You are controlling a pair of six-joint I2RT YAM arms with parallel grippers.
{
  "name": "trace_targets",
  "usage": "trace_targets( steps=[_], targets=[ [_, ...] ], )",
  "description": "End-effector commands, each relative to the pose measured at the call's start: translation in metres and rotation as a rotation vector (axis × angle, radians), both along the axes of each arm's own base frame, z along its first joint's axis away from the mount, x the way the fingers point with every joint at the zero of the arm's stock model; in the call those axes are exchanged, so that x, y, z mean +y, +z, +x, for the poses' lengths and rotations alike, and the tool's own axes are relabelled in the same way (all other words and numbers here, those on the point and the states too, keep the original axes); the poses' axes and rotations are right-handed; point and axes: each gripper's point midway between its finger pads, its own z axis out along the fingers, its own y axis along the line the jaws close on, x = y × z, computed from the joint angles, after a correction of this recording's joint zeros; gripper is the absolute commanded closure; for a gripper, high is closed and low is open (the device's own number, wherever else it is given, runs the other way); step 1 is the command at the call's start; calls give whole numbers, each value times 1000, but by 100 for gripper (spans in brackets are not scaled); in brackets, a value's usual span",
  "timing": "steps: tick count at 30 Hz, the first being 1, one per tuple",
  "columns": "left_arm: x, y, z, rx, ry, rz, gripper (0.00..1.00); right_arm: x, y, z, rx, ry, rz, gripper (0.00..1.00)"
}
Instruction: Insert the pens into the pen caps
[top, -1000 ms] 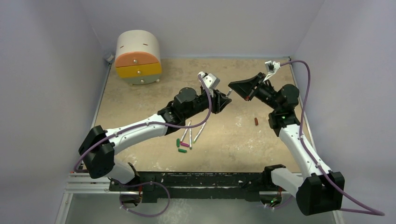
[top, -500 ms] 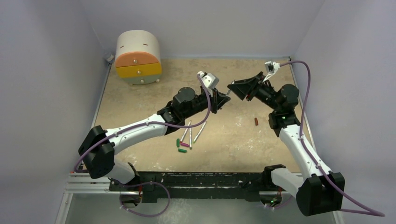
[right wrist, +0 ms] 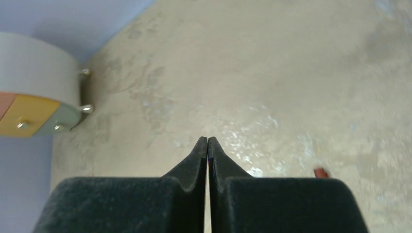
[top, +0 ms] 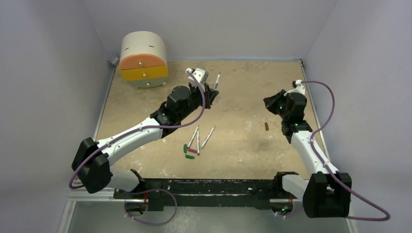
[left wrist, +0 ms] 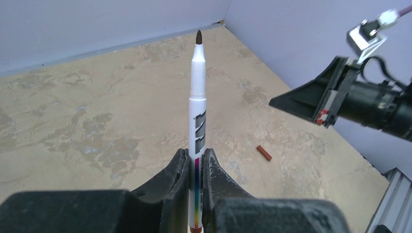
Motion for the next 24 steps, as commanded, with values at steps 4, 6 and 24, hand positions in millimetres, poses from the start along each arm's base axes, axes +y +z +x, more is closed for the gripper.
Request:
trace_targets(
  steps=[4, 6, 24],
  targets=[
    [12, 18, -10, -47, 10, -24, 100, -29, -52, -11, 127, -222, 50, 100],
    [14, 14, -11, -41, 12, -16, 100, -32, -67, -15, 170, -259, 65, 79],
    [21, -2, -10, -44, 30, 24, 100, -54, -138, -12, 463, -321, -103, 51]
  ],
)
